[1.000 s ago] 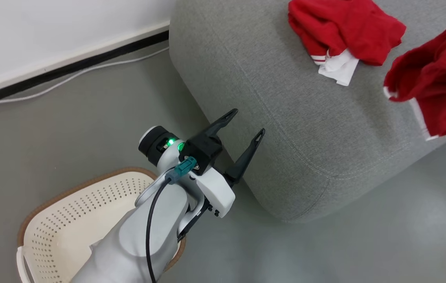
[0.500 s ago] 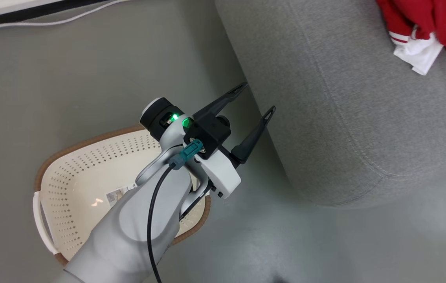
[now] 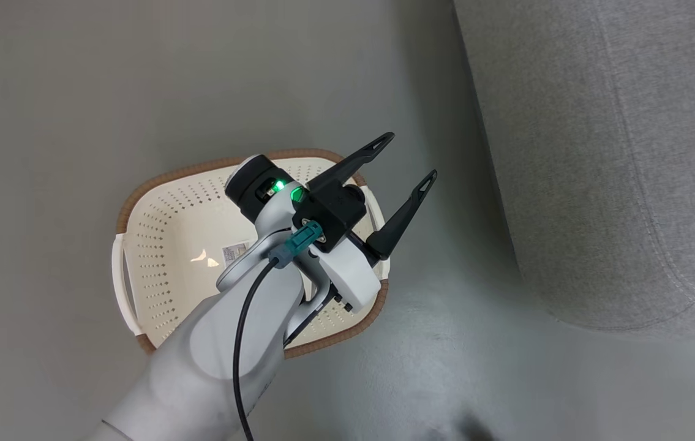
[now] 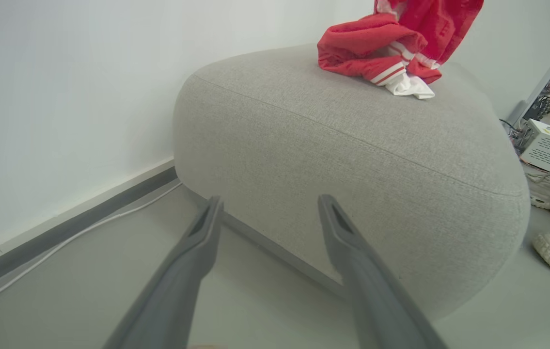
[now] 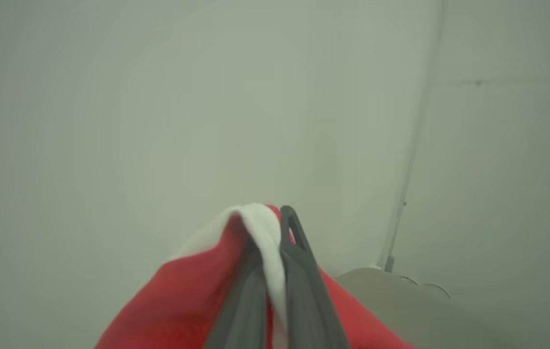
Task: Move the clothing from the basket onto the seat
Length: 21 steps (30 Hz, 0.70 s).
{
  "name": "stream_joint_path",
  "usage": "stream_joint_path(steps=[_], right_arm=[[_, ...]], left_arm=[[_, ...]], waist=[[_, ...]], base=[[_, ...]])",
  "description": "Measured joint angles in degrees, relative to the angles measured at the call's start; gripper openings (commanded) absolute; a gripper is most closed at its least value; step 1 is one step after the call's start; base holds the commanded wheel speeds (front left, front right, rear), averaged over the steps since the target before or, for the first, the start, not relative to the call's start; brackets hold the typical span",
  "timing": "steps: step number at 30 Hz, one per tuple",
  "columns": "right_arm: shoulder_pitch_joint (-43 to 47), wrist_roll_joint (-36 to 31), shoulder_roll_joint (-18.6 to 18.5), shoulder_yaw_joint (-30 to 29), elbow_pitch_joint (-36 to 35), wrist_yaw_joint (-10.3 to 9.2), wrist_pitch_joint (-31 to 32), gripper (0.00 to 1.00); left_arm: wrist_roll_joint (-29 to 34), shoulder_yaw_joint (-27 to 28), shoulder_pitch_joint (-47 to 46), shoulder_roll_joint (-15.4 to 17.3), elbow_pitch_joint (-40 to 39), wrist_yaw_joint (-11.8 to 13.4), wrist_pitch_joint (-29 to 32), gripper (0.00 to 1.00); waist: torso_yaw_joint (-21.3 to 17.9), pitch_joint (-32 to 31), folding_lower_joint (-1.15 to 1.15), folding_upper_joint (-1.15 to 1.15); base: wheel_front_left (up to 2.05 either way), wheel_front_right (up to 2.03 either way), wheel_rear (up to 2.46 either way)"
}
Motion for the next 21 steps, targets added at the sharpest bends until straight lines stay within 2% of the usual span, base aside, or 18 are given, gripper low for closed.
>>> stream_joint_path(steps=[7, 11, 14, 15, 16, 17, 18, 21], right_arm=[[1.3, -0.1, 5.9, -2.3, 8.6, 0.01, 0.0, 0.0], [5.9, 1.6, 6.8, -3.0, 11.8, 0.01, 0.0, 0.0], [11.0, 4.5, 8.3, -1.0, 14.0, 0.0, 0.0, 0.0], [12.1, 5.6, 9.0, 0.4, 14.6, 0.0, 0.0, 0.21], [13.2, 6.9, 9.8, 1.9, 14.6, 0.01, 0.0, 0.5], [14.3, 7.8, 10.3, 3.4, 14.6, 0.01, 0.0, 0.93], [15.6, 9.2, 10.7, 4.6, 14.5, 0.01, 0.0, 1.0], [19.8, 13.1, 10.9, 8.5, 13.5, 0.01, 0.0, 1.0]], left_arm=[[-0.2, -0.5, 0.0, 0.0, -0.1, 0.1, 0.0, 1.0], [-0.5, -0.9, 0.0, 0.0, -0.2, 0.1, 0.0, 1.0], [-1.1, -0.9, 0.0, -0.1, 0.0, 0.1, 0.0, 1.0], [-1.2, -0.9, 0.0, -0.1, 0.0, 0.1, 0.0, 1.0], [-1.5, -0.9, 0.1, -0.1, 0.1, 0.1, 0.0, 1.0], [-1.6, -0.9, 0.1, -0.1, 0.1, 0.1, 0.0, 1.0], [-1.6, -0.9, 0.1, -0.1, 0.1, 0.1, 0.0, 1.0], [-2.0, -0.7, 0.5, -0.1, 0.1, 0.1, 0.0, 1.0]], waist=[[2.1, 2.3, 0.0, 0.0], [2.4, 2.4, 0.0, 0.0], [2.2, 1.6, 0.0, 0.0], [2.2, 1.3, 0.0, 0.0], [2.1, 0.9, 0.0, 0.0], [2.0, 0.6, 0.0, 0.0], [1.9, 0.2, 0.0, 0.0], [1.8, -1.1, 0.0, 0.0]], base=[[0.0, 0.0, 0.0], [0.0, 0.0, 0.0], [0.0, 0.0, 0.0], [0.0, 0.0, 0.0], [0.0, 0.0, 0.0], [0.0, 0.0, 0.0], [0.0, 0.0, 0.0], [0.0, 0.0, 0.0]])
